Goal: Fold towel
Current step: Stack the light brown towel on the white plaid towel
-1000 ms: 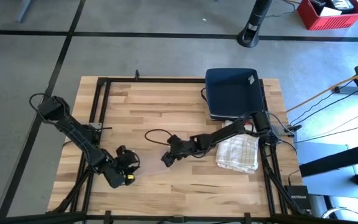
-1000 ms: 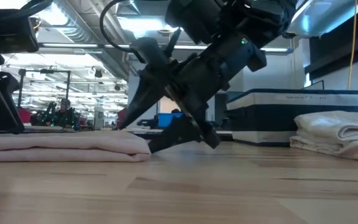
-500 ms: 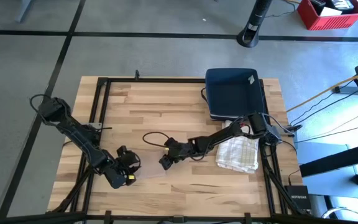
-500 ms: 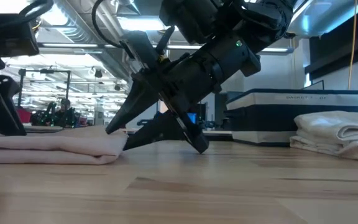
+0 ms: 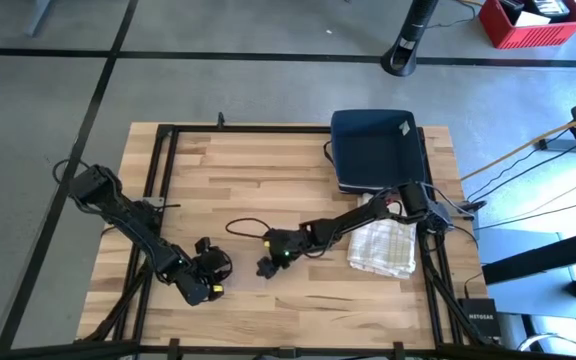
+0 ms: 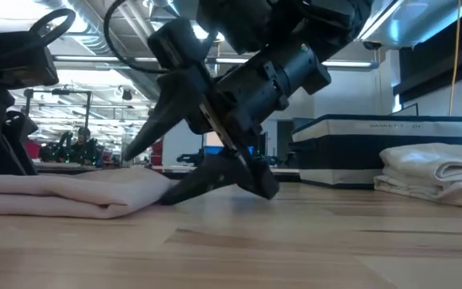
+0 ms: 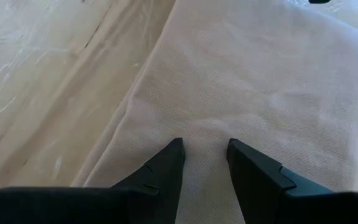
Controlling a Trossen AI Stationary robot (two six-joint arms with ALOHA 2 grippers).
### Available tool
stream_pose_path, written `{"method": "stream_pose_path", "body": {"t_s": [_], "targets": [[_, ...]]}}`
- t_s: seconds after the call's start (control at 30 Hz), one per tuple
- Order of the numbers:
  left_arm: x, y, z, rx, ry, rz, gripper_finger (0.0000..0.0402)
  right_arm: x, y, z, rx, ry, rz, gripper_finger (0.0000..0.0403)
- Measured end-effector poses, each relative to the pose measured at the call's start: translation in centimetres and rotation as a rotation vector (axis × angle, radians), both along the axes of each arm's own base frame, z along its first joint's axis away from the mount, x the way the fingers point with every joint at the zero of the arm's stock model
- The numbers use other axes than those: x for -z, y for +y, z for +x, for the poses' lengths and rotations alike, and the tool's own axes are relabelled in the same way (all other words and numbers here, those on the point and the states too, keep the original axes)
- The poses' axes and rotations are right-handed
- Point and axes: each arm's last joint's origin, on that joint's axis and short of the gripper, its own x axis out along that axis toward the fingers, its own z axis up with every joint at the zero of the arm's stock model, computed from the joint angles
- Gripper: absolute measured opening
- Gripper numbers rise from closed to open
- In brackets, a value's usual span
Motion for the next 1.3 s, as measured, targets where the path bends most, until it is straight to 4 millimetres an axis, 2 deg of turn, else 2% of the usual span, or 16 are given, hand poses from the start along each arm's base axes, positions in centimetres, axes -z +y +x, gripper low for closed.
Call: {"method": "stream_pose_path", "body": {"t_s": [0.17,0.47,0.63,0.8,0.83,0.9,1.03,1.13,1.3], "targets": [[0.1,0.0,0.0,0.000,0.005,0.001,0.0123,-0.4,1.1,0.4,0.082,0.008,-0.023,0.0251],[0.1,-0.1,0.2,0.024,-0.001,-0.009,0.0123,0.0,1.5,1.1,0.172,-0.062,-0.139,0.0204],[0.0,-0.2,0.2,0.043,-0.005,-0.008,0.0123,-0.4,1.7,1.4,0.168,-0.146,-0.223,0.0142],[-0.3,-0.2,0.2,0.064,0.002,-0.005,0.0123,-0.4,2.0,1.2,0.065,-0.166,-0.305,0.0028],[-0.5,-0.3,0.2,0.074,0.004,-0.013,0.0123,-0.6,2.2,1.1,0.035,-0.171,-0.314,0.0016],[-1.3,-0.4,0.3,0.102,-0.002,-0.034,0.0123,-1.0,2.2,0.7,-0.003,-0.144,-0.338,0.0016],[-3.2,-0.6,0.5,0.113,-0.072,-0.079,0.0123,-3.3,2.2,-0.8,-0.098,-0.070,-0.420,0.0010],[-3.7,-0.5,0.4,0.109,-0.089,-0.085,0.0123,-6.2,2.6,-2.4,-0.182,-0.038,-0.479,0.0009],[-3.8,-0.5,0.4,0.104,-0.096,-0.084,0.0123,-10.3,3.8,-6.1,-0.304,0.054,-0.529,0.0007]]}}
